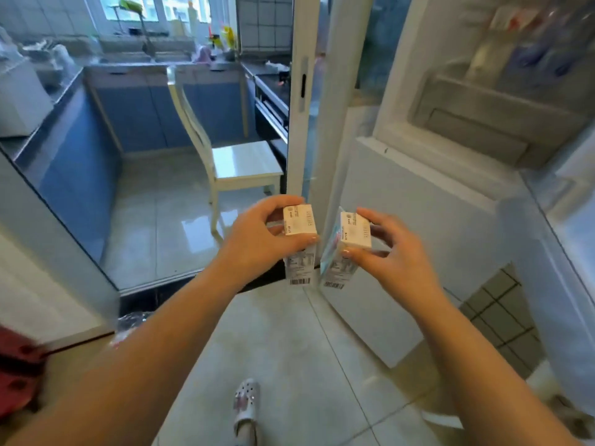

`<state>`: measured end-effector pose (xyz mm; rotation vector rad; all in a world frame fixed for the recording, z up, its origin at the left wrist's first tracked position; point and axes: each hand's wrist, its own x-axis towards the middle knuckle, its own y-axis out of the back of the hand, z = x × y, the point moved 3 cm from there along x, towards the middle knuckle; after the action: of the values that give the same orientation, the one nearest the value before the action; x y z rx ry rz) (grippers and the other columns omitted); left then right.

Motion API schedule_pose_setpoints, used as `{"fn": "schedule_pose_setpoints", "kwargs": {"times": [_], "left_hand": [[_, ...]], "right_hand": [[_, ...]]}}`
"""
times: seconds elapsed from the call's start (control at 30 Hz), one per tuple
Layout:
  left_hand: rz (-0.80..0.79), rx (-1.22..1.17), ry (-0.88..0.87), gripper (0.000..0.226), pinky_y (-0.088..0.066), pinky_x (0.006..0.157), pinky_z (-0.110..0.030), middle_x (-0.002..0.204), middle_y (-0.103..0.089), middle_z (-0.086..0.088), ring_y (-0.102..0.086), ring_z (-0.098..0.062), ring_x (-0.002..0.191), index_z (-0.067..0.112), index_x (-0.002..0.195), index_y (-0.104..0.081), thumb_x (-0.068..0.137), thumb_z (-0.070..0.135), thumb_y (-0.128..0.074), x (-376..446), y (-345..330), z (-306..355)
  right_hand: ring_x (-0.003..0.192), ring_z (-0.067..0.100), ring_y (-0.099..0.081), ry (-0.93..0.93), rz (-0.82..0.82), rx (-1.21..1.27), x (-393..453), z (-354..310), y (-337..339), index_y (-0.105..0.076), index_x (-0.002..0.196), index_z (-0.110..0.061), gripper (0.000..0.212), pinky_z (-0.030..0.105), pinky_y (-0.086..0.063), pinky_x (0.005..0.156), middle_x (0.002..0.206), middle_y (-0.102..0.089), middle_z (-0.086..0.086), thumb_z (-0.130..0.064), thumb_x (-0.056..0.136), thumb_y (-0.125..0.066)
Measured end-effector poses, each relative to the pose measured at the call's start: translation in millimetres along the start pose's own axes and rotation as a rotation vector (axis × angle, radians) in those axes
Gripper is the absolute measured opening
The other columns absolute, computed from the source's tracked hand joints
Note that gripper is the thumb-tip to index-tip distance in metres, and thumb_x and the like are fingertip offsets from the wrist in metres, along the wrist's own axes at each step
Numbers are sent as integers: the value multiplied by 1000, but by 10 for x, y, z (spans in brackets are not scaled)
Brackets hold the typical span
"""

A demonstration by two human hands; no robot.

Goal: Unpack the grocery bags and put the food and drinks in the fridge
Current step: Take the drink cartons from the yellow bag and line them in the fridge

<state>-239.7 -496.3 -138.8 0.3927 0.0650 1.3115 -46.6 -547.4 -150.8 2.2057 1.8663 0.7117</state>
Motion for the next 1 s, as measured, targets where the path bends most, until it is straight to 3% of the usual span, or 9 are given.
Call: {"fn": "schedule_pose_setpoints", "kwargs": {"times": [0.23,0.3,0.4,0.53,0.7,0.83,1.0], "left_hand": [[-212,-87,-197,46,-46,63,-3,93,-64,15,-58,16,83,24,109,-61,68,17,-80,2005,-338,331],[-291,-104,-279,47,-45,63,-3,94,-64,16,-59,14,84,22,112,-61,69,18,-79,2521,-525,574],[-377,-120,-373,48,-46,64,-3,97,-63,16,-59,10,88,25,114,-59,71,21,-78,3164,-835,932],[-478,-99,-491,51,-46,71,-3,101,-63,16,-58,7,94,28,117,-57,71,26,-78,3923,-1312,1358],[-513,-134,-548,60,-47,84,-15,111,-62,10,-57,-1,102,26,123,-53,69,26,-79,4691,-1915,1656],[-546,-176,-563,54,-48,87,-19,104,-61,15,-58,-1,100,28,120,-53,72,19,-78,5218,-2381,1898],[-543,-281,-558,56,-51,89,-24,110,-63,5,-61,-9,103,24,119,-53,71,9,-77,5857,-2935,2131]], "right_hand": [[100,-9,-50,-56,308,-130,1398,112,573,-51,124,-34,52,0,-44,66,115,-54,-18,-19,78,-71],[98,-11,-51,-61,411,-139,1749,96,833,-53,124,-31,51,6,-49,73,114,-55,-19,-16,79,-71],[104,-1,-58,-13,551,-124,2181,73,1245,-57,121,-29,49,30,-53,89,113,-62,-15,-13,77,-72],[103,6,-62,30,710,-118,2696,183,1794,-60,117,-26,48,35,-53,90,109,-66,-11,-13,74,-75],[102,7,-62,88,774,-114,3322,433,2387,-57,112,-33,49,35,-53,89,108,-66,-10,-10,72,-77],[102,1,-61,127,803,-131,3814,592,2886,-53,116,-36,58,29,-52,89,113,-64,-11,-10,71,-78],[103,1,-61,166,797,-100,4374,816,3490,-55,125,-24,59,22,-51,85,117,-63,-7,-8,72,-77]]}}
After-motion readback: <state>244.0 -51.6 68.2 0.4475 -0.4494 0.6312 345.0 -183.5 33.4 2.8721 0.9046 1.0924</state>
